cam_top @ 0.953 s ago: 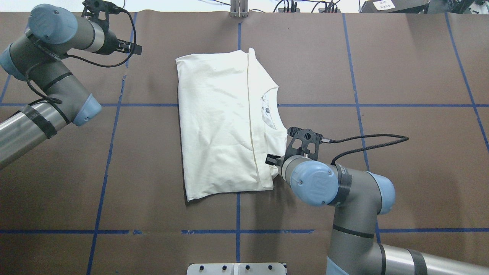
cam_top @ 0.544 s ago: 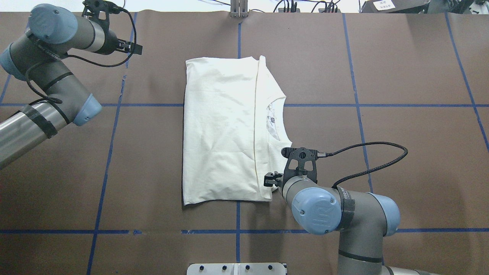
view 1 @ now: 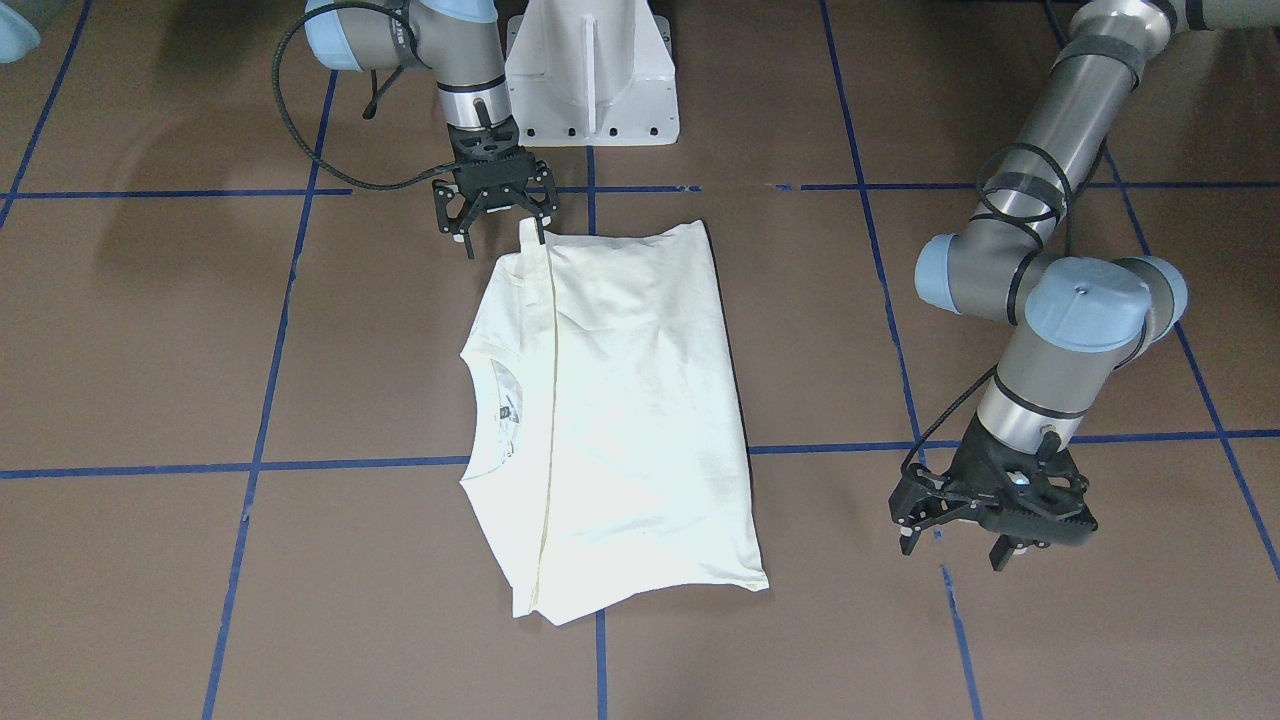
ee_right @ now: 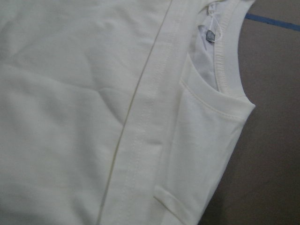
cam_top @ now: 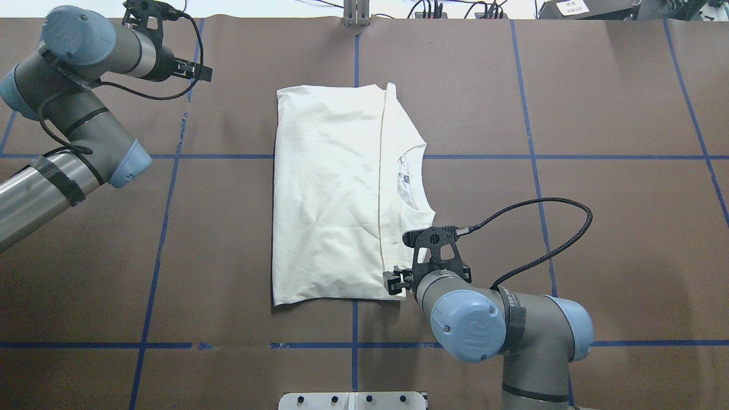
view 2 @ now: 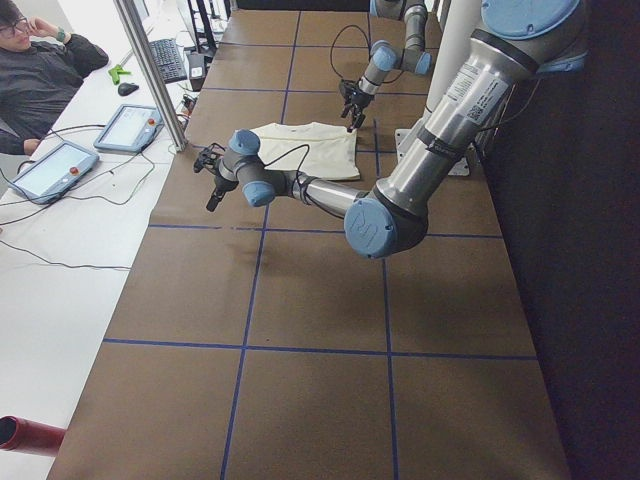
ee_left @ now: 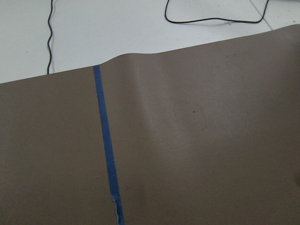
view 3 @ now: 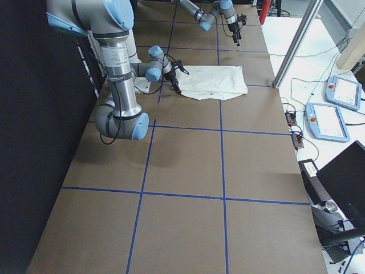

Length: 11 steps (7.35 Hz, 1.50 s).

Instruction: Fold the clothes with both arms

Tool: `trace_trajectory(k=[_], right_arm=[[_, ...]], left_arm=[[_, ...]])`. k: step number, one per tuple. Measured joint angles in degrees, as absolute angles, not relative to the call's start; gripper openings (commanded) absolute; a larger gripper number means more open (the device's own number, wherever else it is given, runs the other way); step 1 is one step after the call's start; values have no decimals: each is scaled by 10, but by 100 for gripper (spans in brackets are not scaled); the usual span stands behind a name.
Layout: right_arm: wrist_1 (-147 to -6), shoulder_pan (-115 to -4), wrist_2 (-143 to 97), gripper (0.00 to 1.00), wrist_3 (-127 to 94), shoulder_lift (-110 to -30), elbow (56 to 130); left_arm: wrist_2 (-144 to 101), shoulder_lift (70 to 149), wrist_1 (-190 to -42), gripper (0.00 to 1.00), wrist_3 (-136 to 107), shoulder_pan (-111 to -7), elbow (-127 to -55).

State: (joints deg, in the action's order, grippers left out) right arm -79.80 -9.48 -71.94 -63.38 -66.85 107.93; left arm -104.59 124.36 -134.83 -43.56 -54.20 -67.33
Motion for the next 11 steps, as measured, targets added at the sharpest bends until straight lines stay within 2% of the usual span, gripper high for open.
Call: trace_trajectory(k=[2, 4, 5, 11], right_arm=[[-797, -80, -698, 70, -588, -665, 1080], [-797, -70, -683, 7, -575, -664, 1080], [-796, -68, -680, 0, -574, -664, 1083], [-793, -71, -678, 0, -592, -680, 1109]], left_arm=[[-1046, 1244, -1348, 100, -436, -542, -673], [-1046, 1244, -1348, 100, -436, -541, -673], [-1046, 1244, -1348, 100, -436, -541, -672], [-1046, 1243, -1348, 100, -436, -541, -672]])
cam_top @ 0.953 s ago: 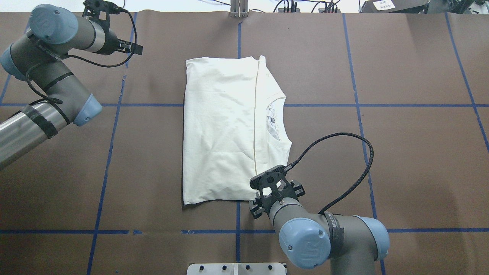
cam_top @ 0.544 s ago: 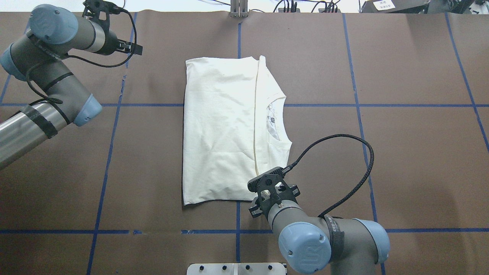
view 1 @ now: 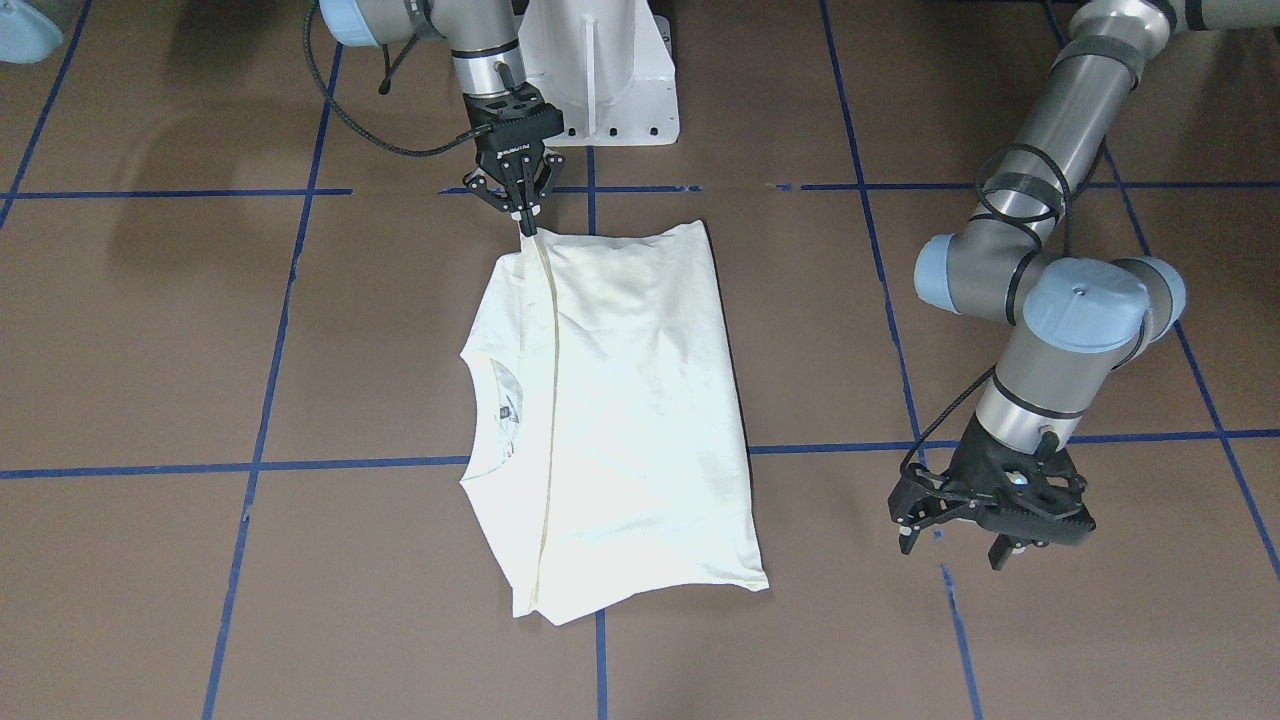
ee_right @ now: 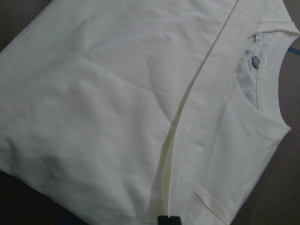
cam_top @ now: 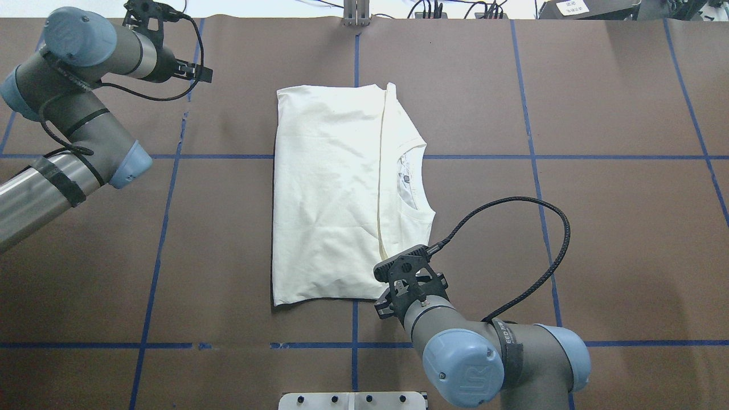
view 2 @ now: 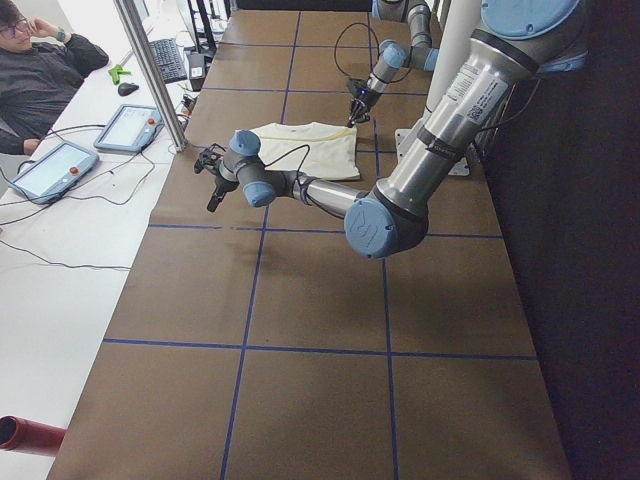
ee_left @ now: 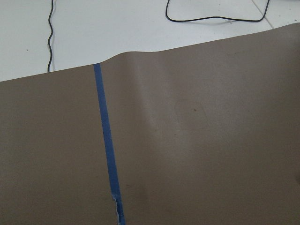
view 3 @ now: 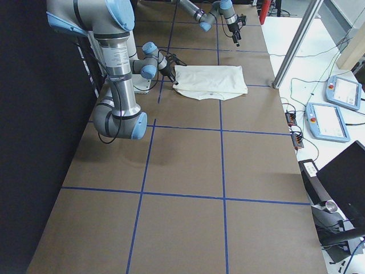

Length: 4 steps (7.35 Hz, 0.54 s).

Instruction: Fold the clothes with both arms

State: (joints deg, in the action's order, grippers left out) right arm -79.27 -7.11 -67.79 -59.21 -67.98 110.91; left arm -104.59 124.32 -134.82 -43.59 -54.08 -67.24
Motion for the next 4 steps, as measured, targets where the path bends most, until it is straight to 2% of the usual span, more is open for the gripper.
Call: trace_trajectory(k=[2, 3, 4], right_arm=[[-793, -71, -680, 0, -675, -720, 1122], [-793, -66, -679, 11, -728, -736, 1124], [-793, -61, -679, 99, -765, -744, 1125]], left_arm=[[-1046, 1243, -1348, 100, -436, -541, -672], [-1046, 1243, -1348, 100, -436, -541, -672], [-1046, 1243, -1348, 100, -436, -540, -672]])
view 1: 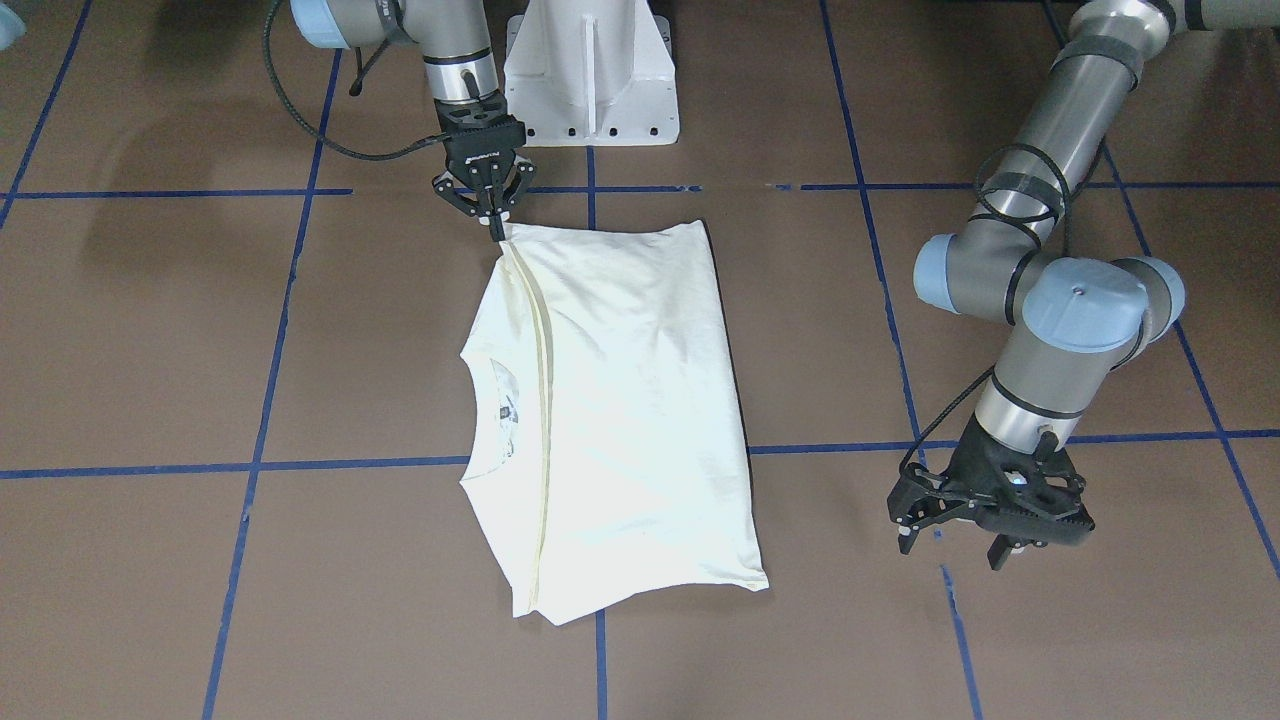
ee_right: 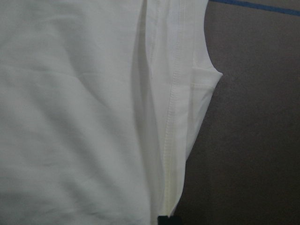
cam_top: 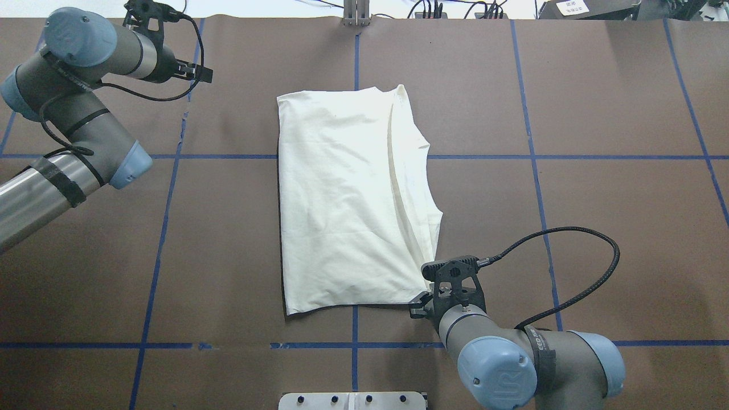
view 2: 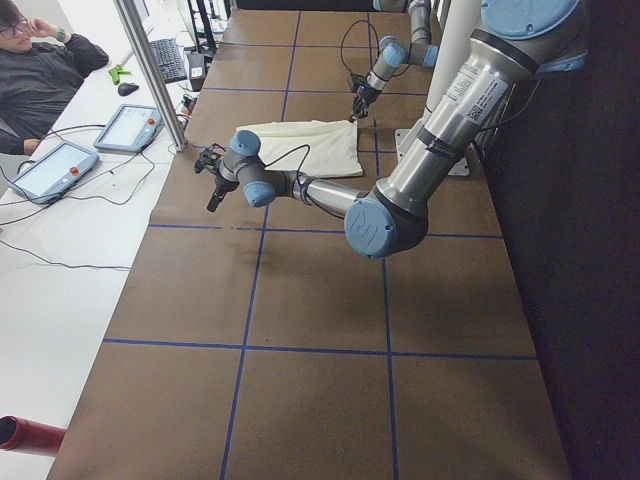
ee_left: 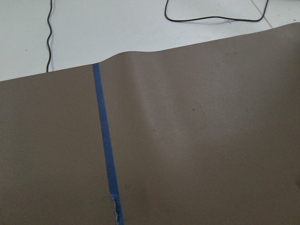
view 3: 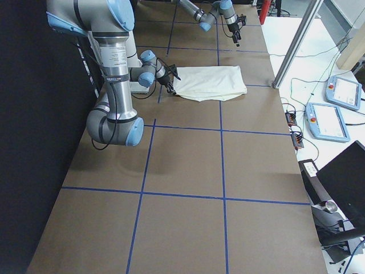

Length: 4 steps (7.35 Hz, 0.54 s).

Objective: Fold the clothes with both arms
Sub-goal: 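Release the shirt and move both grippers to its edges nearest the robot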

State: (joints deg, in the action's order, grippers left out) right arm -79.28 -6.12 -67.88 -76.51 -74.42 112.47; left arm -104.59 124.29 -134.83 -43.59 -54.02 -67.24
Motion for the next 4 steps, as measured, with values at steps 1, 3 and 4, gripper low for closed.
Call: trace_trajectory(k=[1, 3, 4], right_arm=[[-793, -58, -680, 100, -780, -746, 1125], [-792, -65, -693, 100, -783, -741, 1135], [-785, -87, -721, 100, -783, -737, 1144]], left_arm=[[-1046, 1243, -1348, 100, -436, -540, -672], [-1046, 1244, -1348, 100, -438, -539, -673], [-1047, 1245, -1349, 100, -447, -537, -677]])
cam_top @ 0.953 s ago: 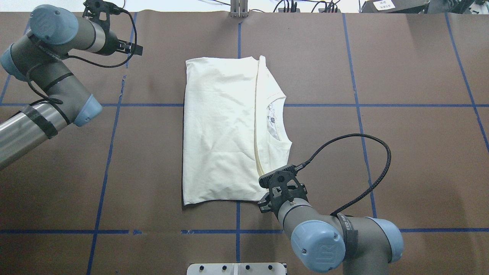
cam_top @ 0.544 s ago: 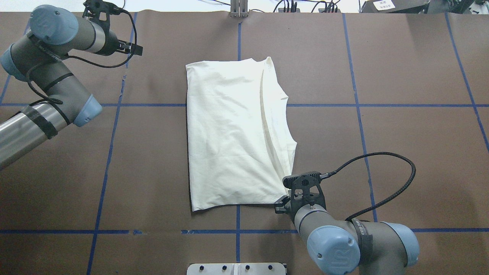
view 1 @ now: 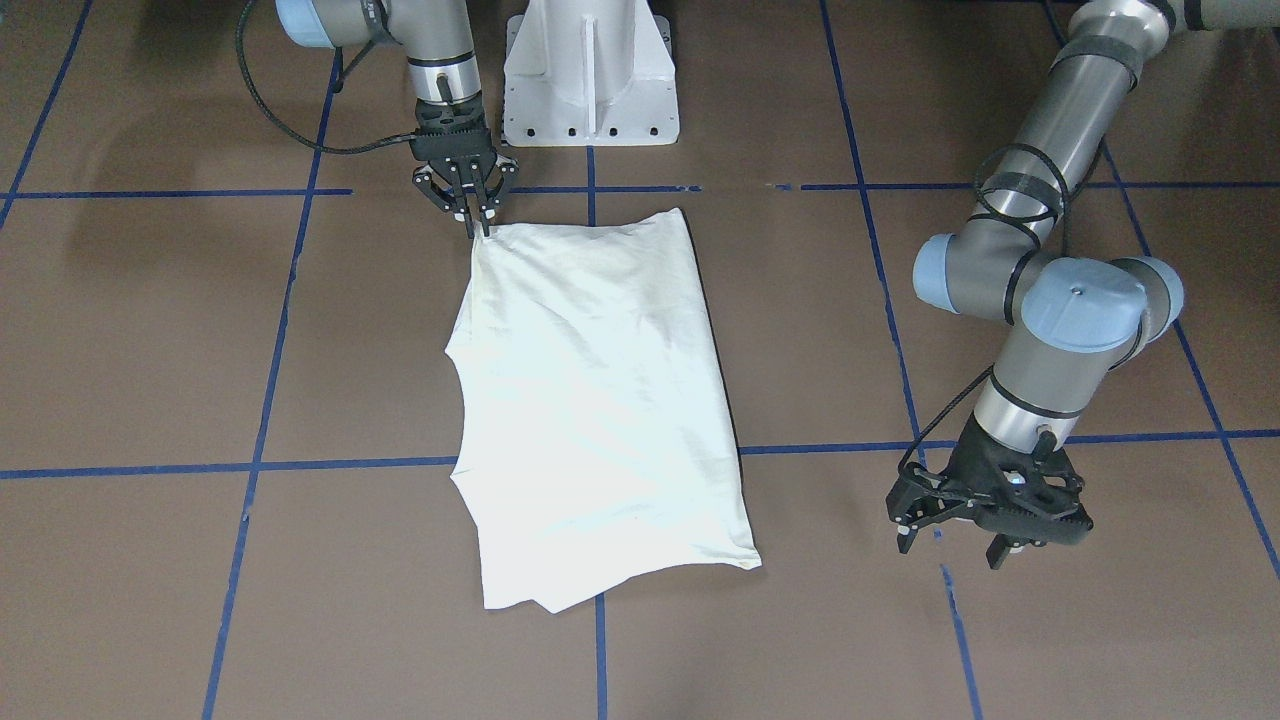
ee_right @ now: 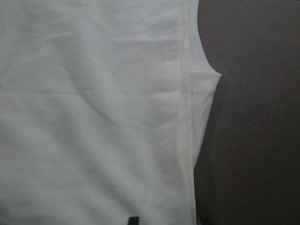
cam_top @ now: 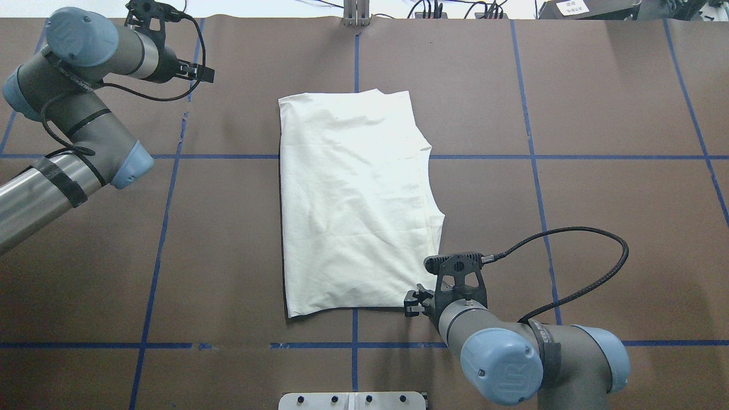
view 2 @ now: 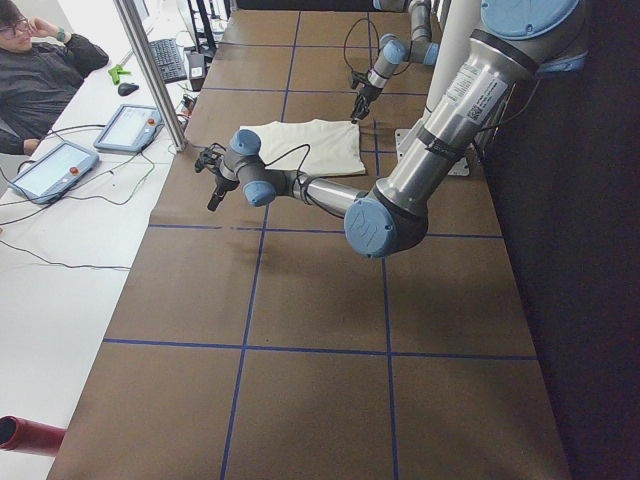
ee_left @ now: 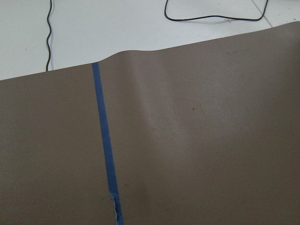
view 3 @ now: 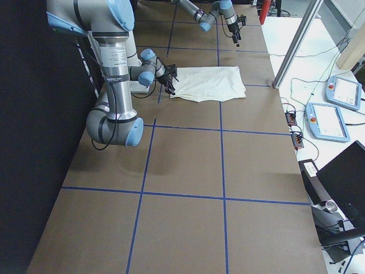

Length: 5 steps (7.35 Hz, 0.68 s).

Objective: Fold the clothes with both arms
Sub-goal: 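Release the shirt and move both grippers to its edges nearest the robot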

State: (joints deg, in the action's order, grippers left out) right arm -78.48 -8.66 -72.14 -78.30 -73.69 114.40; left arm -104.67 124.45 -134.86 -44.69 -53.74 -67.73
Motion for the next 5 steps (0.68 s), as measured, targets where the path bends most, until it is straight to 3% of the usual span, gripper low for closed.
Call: trace_trajectory(k=[3, 5], right_arm=[[-684, -147, -796, 100, -798, -741, 1152], [-636, -162, -810, 100, -847, -747, 1152]], left_arm=[[-1047, 1217, -1346, 100, -564, -487, -749], [-1038, 1152, -1344, 100, -692, -418, -868]])
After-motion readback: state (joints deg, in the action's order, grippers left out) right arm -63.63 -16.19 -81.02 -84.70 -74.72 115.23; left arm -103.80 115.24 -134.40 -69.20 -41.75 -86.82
